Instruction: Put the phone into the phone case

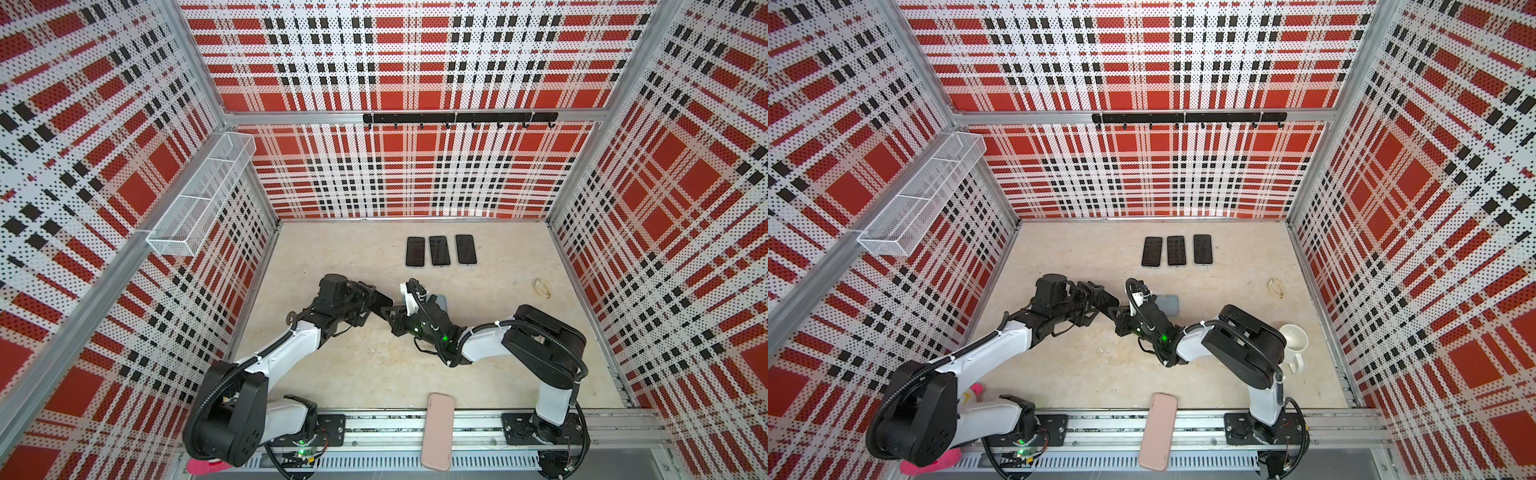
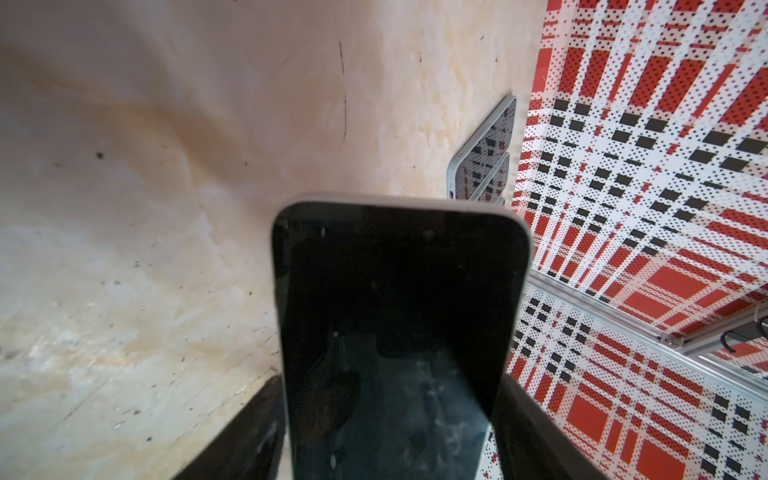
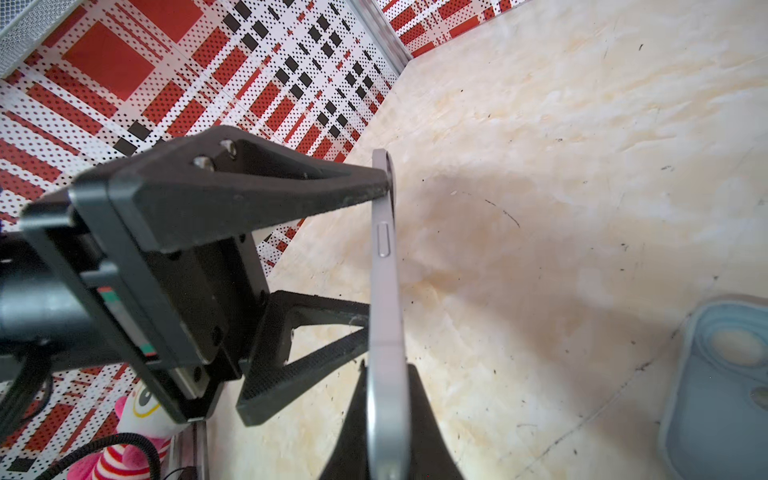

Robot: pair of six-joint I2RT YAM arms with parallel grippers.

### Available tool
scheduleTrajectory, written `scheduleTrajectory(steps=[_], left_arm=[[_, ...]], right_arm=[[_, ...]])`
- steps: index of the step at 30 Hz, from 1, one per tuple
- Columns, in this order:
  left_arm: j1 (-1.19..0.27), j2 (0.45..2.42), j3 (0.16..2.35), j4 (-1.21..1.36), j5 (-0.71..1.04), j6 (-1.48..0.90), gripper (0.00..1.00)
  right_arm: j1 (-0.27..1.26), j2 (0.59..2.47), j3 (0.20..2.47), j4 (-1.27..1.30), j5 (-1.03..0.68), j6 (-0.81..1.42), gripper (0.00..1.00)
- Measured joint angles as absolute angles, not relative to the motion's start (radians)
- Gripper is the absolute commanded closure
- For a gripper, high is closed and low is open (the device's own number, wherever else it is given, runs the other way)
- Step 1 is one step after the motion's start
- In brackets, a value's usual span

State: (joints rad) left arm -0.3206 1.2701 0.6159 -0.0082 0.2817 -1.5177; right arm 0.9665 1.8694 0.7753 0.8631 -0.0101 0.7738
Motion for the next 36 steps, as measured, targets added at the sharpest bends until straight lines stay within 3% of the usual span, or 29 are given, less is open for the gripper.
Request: scheduleTrajectory(steps=[3,12,17,22,29,36], left_arm=[[-0.322,1.27,0.609,0.01,0.281,-1.517,0.0],[-0.336,1.258,0.615,0.056,0.292,-1.346,0.02],[-0.331,1.27,0.742,-0.038,0.231,-1.153,0.0],[-0.331,1.346,0.907,-0.109,0.157,-0.935,0.06],[-0.352,1.472,1.043,-0.143,0.104,-0.682,0.13],[-0.388,1.577,1.103,-0.147,0.062,-0.501,0.19]], right_arm=[[0.966,1.869,0.775,0.864,-0.007,0.764,1.0],[0.899,1.774,0.722,0.802,-0.028,0.77,1.0],[0.805,1.63,0.664,0.677,-0.023,0.749,1.0],[0.714,1.464,0.636,0.516,-0.024,0.722,1.0],[0.563,1.276,0.667,0.188,-0.123,0.62,1.0],[0.343,1.238,0.844,-0.263,-0.278,0.44,1.0]])
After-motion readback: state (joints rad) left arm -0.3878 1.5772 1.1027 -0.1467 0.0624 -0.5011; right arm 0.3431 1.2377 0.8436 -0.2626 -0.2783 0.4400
